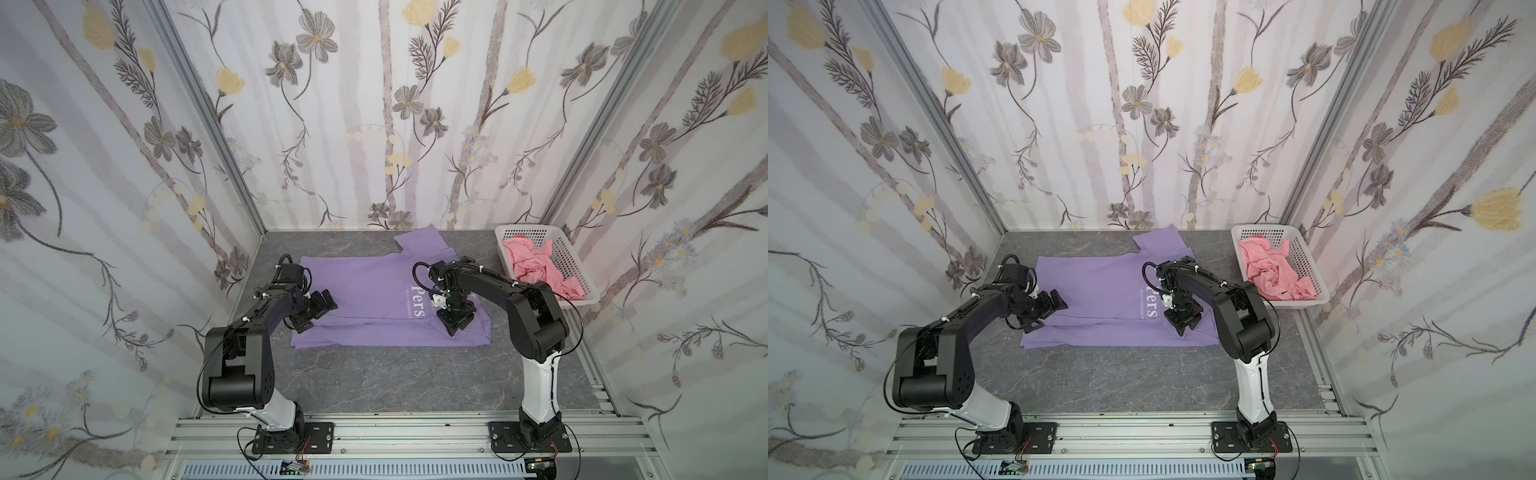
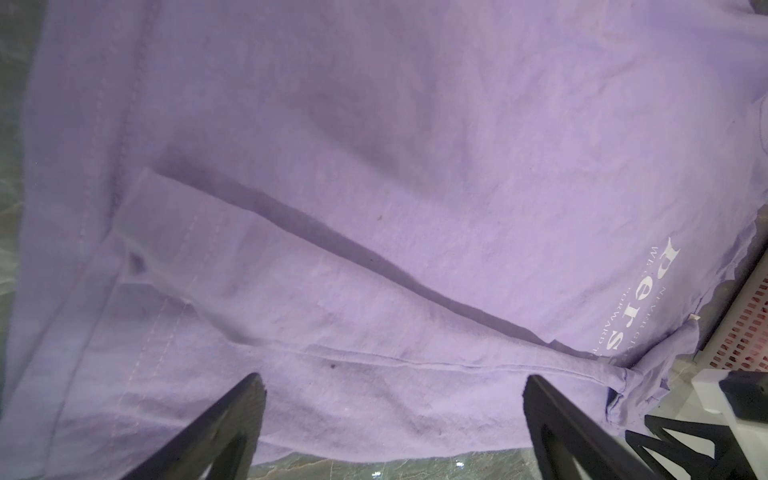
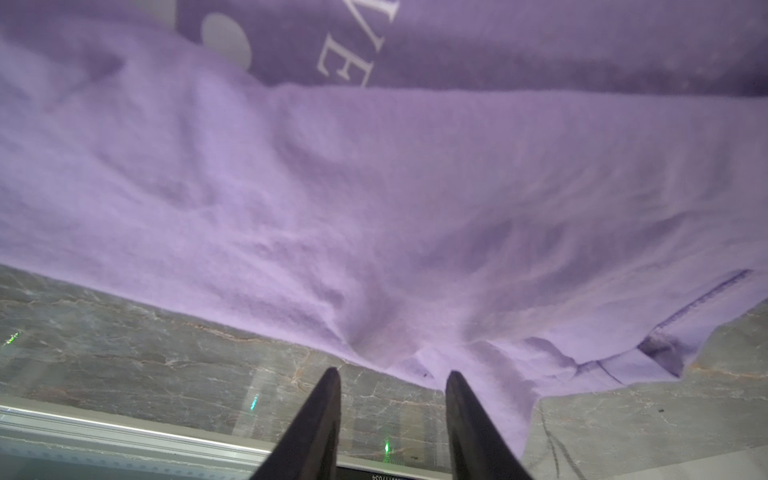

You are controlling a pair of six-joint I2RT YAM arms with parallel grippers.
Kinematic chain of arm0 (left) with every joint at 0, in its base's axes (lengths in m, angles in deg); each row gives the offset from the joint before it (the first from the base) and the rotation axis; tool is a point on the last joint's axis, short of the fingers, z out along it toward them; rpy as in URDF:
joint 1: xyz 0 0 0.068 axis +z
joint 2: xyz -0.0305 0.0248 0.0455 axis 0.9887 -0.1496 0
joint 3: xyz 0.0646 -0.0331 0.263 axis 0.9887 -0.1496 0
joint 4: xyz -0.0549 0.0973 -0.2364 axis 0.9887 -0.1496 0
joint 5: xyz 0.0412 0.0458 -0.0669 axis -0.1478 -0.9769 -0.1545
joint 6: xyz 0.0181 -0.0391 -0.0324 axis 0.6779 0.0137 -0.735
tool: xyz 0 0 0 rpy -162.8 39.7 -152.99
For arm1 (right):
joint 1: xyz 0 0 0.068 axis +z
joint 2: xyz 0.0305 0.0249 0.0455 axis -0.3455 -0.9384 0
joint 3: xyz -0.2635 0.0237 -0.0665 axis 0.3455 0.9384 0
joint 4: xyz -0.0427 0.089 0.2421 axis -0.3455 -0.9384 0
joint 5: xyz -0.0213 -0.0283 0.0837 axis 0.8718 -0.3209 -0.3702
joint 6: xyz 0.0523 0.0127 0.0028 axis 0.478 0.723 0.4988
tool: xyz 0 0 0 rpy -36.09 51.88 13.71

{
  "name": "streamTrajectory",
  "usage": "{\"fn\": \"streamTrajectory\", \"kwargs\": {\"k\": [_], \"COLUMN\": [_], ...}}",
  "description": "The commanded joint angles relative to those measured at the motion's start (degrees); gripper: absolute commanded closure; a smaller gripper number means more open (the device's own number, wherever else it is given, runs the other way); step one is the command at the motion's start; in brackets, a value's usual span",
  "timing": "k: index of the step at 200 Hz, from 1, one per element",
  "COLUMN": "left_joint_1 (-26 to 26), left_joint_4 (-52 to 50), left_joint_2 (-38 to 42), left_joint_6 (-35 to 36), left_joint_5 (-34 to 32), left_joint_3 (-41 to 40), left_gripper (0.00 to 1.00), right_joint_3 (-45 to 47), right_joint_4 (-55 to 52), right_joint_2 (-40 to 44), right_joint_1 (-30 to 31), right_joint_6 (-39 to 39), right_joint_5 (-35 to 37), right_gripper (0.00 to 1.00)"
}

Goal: Fold and stack t-shirts
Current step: Smooth out the T-shirt at the center of the board.

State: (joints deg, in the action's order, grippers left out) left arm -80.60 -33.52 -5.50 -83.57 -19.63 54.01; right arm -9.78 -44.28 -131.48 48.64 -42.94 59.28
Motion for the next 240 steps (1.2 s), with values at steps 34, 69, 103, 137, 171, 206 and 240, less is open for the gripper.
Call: {"fn": "streamTrajectory", "kwargs": {"k": [34,69,103,137,171,206,240], "left_joint_1": [-0.8,-1.2,-1.6,-1.6,-1.8,-1.8,-1.8], "left_joint_4": [0.6,0.5,0.6,0.4,0.1,-0.5,-0.7], "left_joint_2": [-2.2,-3.6,-4.6,-5.0,-5.5,-5.5,-5.5], "left_joint_6": [0.2,0.4,0.5,0.6,1.0,1.5,1.7], "left_joint_5": [-0.6,-1.1,-1.2,-1.5,-1.8,-2.3,-2.3], "left_joint_3": [0.8,0.6,1.0,1.8,2.3,2.4,2.7], "left_gripper": [0.00,0.00,0.00,0.00,0.00,0.00,0.00], "right_joint_3": [-0.7,1.0,1.8,1.1,0.2,-0.3,-0.6], "right_joint_4": [0.3,0.8,1.4,1.4,1.4,1.4,1.4], "right_joint_2": [0.0,0.2,-0.6,-1.6,-3.1,-4.6,-4.8], "right_joint_1": [0.4,0.4,0.5,0.6,0.6,0.5,0.5], "right_joint_6": [-0.4,-0.4,-0.4,-0.6,-0.8,-0.4,-0.4], "right_joint_5": [-2.6,-4.4,-4.4,-2.5,-1.8,-0.1,0.4], "right_gripper": [0.59,0.59,0.59,0.60,0.62,0.84,1.00]}}
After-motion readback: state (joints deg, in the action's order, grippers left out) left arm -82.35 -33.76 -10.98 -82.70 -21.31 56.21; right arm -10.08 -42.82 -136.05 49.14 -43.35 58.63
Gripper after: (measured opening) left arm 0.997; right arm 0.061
